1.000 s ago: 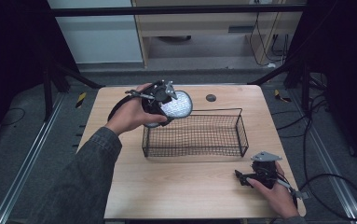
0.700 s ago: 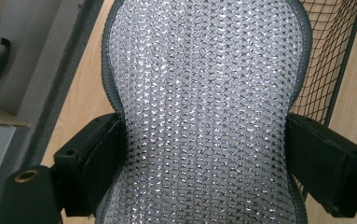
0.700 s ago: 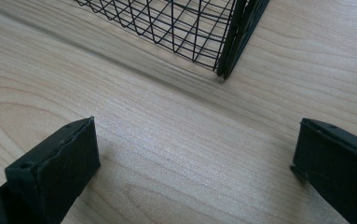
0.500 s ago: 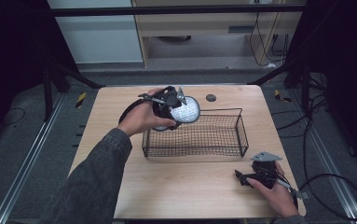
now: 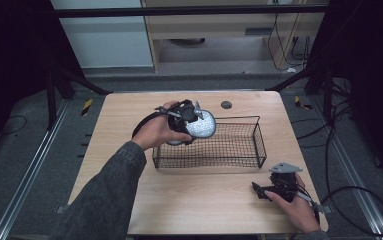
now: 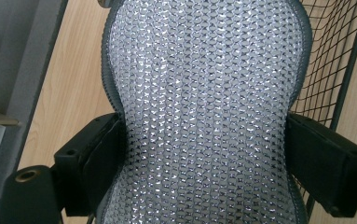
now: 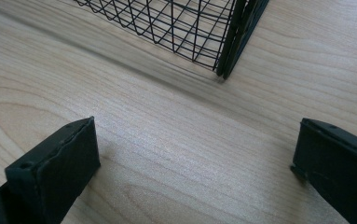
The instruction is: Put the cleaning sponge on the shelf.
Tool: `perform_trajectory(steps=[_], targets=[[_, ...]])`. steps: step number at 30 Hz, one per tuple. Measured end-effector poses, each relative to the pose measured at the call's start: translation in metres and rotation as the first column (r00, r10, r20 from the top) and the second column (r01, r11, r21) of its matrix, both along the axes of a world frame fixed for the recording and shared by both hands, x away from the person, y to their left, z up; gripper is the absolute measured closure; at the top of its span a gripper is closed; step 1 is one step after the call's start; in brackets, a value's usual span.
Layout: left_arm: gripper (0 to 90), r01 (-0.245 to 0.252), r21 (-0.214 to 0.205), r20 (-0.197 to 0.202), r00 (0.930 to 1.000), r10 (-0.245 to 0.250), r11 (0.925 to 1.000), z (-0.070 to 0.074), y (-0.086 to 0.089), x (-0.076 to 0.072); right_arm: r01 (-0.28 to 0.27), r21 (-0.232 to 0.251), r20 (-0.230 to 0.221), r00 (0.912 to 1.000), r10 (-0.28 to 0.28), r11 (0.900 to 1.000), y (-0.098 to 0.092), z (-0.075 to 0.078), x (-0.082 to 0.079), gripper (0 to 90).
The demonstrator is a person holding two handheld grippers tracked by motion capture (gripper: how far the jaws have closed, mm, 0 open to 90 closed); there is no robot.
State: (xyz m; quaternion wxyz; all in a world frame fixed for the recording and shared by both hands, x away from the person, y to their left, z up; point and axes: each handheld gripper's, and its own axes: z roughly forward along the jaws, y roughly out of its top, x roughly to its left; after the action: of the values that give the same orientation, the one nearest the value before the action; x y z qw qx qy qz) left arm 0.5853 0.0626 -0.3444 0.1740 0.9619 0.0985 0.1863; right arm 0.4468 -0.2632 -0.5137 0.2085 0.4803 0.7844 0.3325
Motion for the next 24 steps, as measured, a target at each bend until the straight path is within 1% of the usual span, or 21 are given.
perform_trajectory(steps=[1,2,5,7,9,11,15,18,19,24], targets=[[13.5,0.001,0.009,-0.001,1.0000,-0.001,1.0000,-0.004,0.001,0.001,0.002,0.001,-0.001,1.0000,-0.002,1.0000,0.000,0.000,0.000,0.4],[13.6,0.001,0.009,-0.001,1.0000,-0.001,1.0000,-0.004,0.001,0.001,0.002,0.001,-0.001,1.0000,-0.002,1.0000,0.000,0.000,0.000,0.4],[13.6,-0.002,0.010,-0.011,0.9999,0.002,0.9999,-0.010,0.004,0.001,0.003,0.001,0.000,1.0000,-0.003,1.0000,0.000,0.000,0.000,0.4],[13.6,0.001,0.014,-0.008,1.0000,-0.001,0.9999,-0.011,0.005,0.002,0.003,0.002,0.000,1.0000,-0.003,1.0000,0.000,0.000,0.000,0.4],[13.6,-0.002,0.018,-0.011,0.9999,0.002,0.9998,-0.016,0.008,0.002,0.002,0.002,0.000,1.0000,-0.002,1.0000,0.000,0.000,0.000,0.5],[13.6,-0.005,0.021,-0.016,0.9999,0.005,0.9998,-0.018,0.009,0.002,0.003,0.002,0.000,1.0000,-0.003,1.0000,0.000,0.000,0.000,0.4],[13.6,-0.018,0.011,-0.025,0.9995,0.018,0.9998,-0.026,0.013,0.003,0.003,0.002,0.000,1.0000,-0.003,1.0000,0.000,0.000,0.000,0.4],[13.5,-0.017,0.012,-0.026,0.9995,0.017,0.9998,-0.028,0.014,0.003,0.004,0.002,0.000,1.0000,-0.004,1.0000,0.000,0.000,0.000,0.4],[13.5,-0.013,0.024,-0.027,0.9995,0.013,0.9996,-0.028,0.013,0.003,0.004,0.002,0.000,1.0000,-0.004,1.0000,0.000,0.000,0.000,0.5],[13.3,-0.017,0.015,-0.037,0.9992,0.018,0.9997,-0.035,0.013,0.004,0.005,0.002,0.000,1.0000,-0.005,1.0000,0.000,0.000,0.000,0.4]])
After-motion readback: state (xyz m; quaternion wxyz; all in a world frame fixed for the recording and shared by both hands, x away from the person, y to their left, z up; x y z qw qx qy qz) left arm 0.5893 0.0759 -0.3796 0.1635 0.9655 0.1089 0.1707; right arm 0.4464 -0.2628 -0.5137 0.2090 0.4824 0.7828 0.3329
